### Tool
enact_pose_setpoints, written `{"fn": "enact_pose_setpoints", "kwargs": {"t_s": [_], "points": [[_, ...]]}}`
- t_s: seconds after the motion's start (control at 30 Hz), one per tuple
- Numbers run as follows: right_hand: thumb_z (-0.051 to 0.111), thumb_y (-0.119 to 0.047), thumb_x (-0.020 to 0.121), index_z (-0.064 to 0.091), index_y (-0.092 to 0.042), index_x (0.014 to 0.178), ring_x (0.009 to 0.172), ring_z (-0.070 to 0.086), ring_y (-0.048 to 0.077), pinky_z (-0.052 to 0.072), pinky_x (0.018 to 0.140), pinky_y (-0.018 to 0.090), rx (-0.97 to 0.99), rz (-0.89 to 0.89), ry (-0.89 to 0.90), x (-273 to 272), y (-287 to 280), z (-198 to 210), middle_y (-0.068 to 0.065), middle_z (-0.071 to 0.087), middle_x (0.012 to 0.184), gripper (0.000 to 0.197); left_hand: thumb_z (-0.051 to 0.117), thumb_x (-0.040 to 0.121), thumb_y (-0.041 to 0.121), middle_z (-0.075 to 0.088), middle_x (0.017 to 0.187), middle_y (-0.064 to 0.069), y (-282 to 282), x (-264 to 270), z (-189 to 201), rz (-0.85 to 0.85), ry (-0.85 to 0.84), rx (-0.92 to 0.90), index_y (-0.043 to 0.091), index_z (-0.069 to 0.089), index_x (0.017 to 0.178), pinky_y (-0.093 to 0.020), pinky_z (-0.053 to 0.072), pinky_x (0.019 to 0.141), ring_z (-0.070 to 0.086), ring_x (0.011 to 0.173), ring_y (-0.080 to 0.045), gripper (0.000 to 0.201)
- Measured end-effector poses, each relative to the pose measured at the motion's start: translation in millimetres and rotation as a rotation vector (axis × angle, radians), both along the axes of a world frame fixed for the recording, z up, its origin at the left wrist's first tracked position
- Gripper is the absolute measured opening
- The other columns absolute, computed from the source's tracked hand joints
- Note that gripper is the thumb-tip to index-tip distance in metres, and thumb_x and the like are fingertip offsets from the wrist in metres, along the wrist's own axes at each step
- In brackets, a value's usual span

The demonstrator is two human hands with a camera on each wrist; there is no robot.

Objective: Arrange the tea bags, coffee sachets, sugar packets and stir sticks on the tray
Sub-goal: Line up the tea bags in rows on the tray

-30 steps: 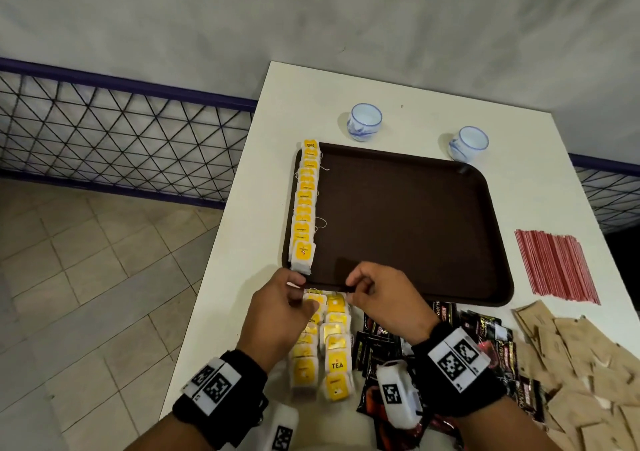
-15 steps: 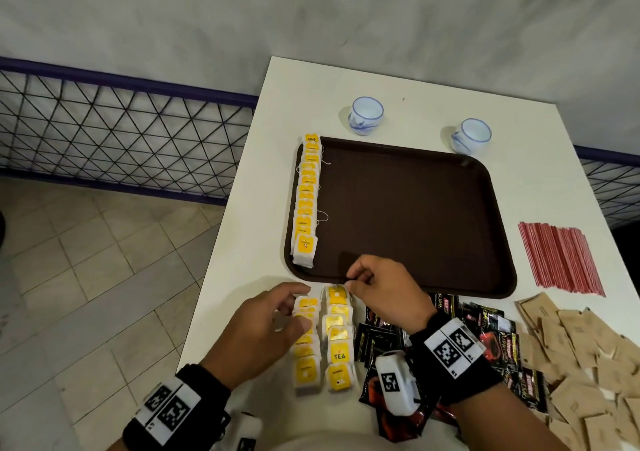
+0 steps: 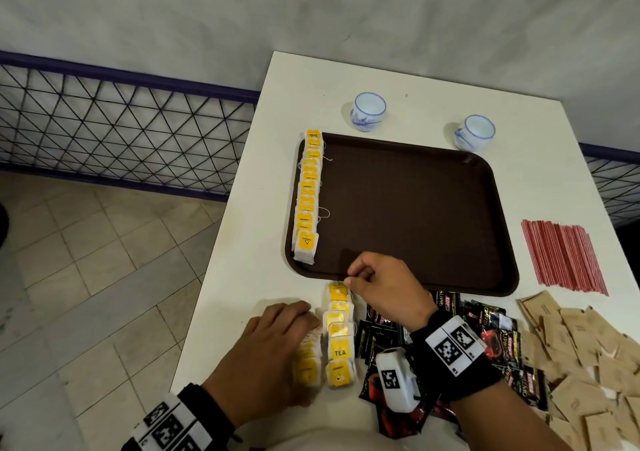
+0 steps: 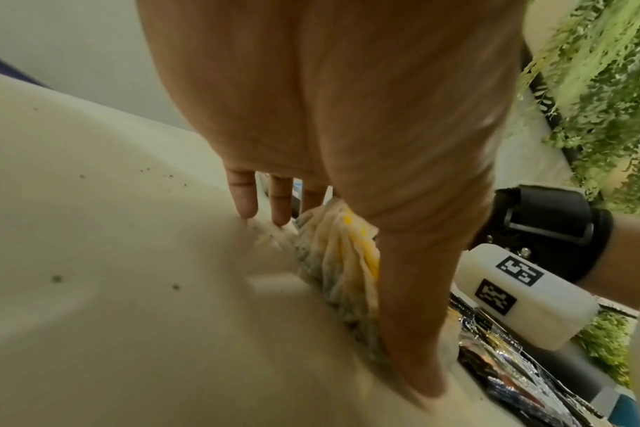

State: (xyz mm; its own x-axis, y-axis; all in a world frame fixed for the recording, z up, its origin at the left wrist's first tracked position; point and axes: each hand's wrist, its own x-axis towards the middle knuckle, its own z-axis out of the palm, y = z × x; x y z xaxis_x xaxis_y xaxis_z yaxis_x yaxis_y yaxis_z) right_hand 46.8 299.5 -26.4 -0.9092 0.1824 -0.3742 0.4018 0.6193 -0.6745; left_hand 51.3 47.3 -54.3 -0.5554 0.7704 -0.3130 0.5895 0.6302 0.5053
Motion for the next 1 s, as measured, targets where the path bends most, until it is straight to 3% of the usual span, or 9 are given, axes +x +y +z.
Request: {"fn": "enact_pose_setpoints", "kwargs": {"t_s": [0.07, 0.17, 0.3, 0.47, 0.57, 0.67, 0.8, 0.93, 1.0], "points": [[0.072, -0.028, 0.088, 0.068, -0.025, 0.088, 0.067, 0.06, 0.002, 0.05, 0.066, 0.02, 0.003, -0.003, 0.001, 0.1, 0.2, -0.1, -0.006, 0.068, 0.079, 0.005, 0.066, 0.063, 0.072, 0.04, 0.148, 0.015, -1.5, 0.5, -1.1, 0.016, 0.009, 0.031, 0.04, 0.039, 0.138, -0.033, 0.049, 0.1, 0.043, 0.134, -0.014, 0.086], [0.073, -0.028, 0.088, 0.068, -0.025, 0.089, 0.068, 0.06, 0.003, 0.05, 0.067, 0.02, 0.005, -0.002, -0.002, -0.1, 0.1, 0.0, -0.005, 0.068, 0.08, 0.006, 0.068, 0.066, 0.047, 0.048, 0.135, 0.015, -2.0, -2.5, -1.9, 0.002, -0.008, 0.087, 0.039, 0.052, 0.127, -0.027, 0.053, 0.086, 0.055, 0.115, -0.016, 0.063], [0.072, -0.029, 0.088, 0.068, -0.025, 0.089, 0.069, 0.06, 0.002, 0.049, 0.066, 0.018, 0.013, 0.011, -0.009, -1.0, -1.3, 3.5, -0.007, 0.067, 0.08, 0.006, 0.073, 0.06, 0.05, 0.051, 0.129, 0.014, -0.1, -2.7, 1.5, -0.014, 0.032, 0.066, 0.038, 0.052, 0.125, -0.019, 0.054, 0.074, 0.062, 0.101, -0.012, 0.07], [0.073, -0.03, 0.087, 0.068, -0.023, 0.092, 0.068, 0.058, -0.001, 0.048, 0.065, 0.016, -0.006, 0.073, 0.01, 3.5, -4.7, 12.4, -0.008, 0.066, 0.082, 0.01, 0.066, 0.067, 0.066, 0.042, 0.141, 0.016, 2.0, -1.3, 4.6, -0.025, 0.007, 0.013, 0.043, 0.042, 0.136, -0.017, 0.048, 0.08, 0.055, 0.115, -0.011, 0.077], [0.075, -0.033, 0.086, 0.068, -0.026, 0.091, 0.07, 0.058, 0.0, 0.05, 0.067, 0.019, -0.016, 0.117, 0.026, 7.9, -8.1, 17.1, -0.009, 0.065, 0.083, 0.011, 0.065, 0.081, 0.055, 0.035, 0.143, 0.02, 3.0, -3.6, 4.2, -0.011, -0.039, 0.053, 0.045, 0.046, 0.136, -0.017, 0.046, 0.083, 0.045, 0.123, -0.008, 0.059], [0.074, -0.034, 0.086, 0.068, -0.026, 0.091, 0.072, 0.059, 0.0, 0.052, 0.069, 0.022, -0.02, 0.117, 0.024, 7.9, -9.1, 18.6, -0.009, 0.065, 0.083, 0.011, 0.07, 0.08, 0.044, 0.043, 0.137, 0.019, 0.3, -5.0, -5.0, 0.009, -0.042, 0.107, 0.045, 0.054, 0.124, -0.028, 0.055, 0.084, 0.051, 0.117, -0.011, 0.047], [0.074, -0.031, 0.087, 0.069, -0.025, 0.092, 0.069, 0.057, -0.004, 0.05, 0.068, 0.019, -0.056, 0.106, 0.037, 6.6, -11.4, 21.8, -0.009, 0.065, 0.081, 0.009, 0.072, 0.075, 0.04, 0.054, 0.129, 0.019, -3.2, -5.4, -15.5, 0.014, -0.036, 0.181, 0.042, 0.064, 0.112, -0.027, 0.057, 0.08, 0.06, 0.109, -0.011, 0.038], [0.076, -0.029, 0.086, 0.07, -0.025, 0.094, 0.07, 0.058, -0.003, 0.05, 0.069, 0.019, -0.121, 0.104, 0.052, 5.0, -15.5, 30.3, -0.007, 0.067, 0.084, 0.01, 0.082, 0.074, 0.036, 0.063, 0.118, 0.021, -6.7, -11.1, -8.1, 0.204, -0.212, 0.358, 0.036, 0.074, 0.104, -0.024, 0.055, 0.087, 0.065, 0.105, -0.001, 0.031], [0.079, -0.029, 0.084, 0.071, -0.027, 0.098, 0.074, 0.061, 0.005, 0.051, 0.07, 0.019, -0.202, 0.129, 0.069, 4.7, -19.8, 37.5, -0.006, 0.067, 0.09, 0.016, 0.089, 0.073, 0.03, 0.071, 0.108, 0.014, -5.1, -17.3, 3.7, 0.385, -0.385, 0.487, 0.029, 0.077, 0.098, -0.027, 0.056, 0.086, 0.069, 0.1, -0.008, 0.027]]}}
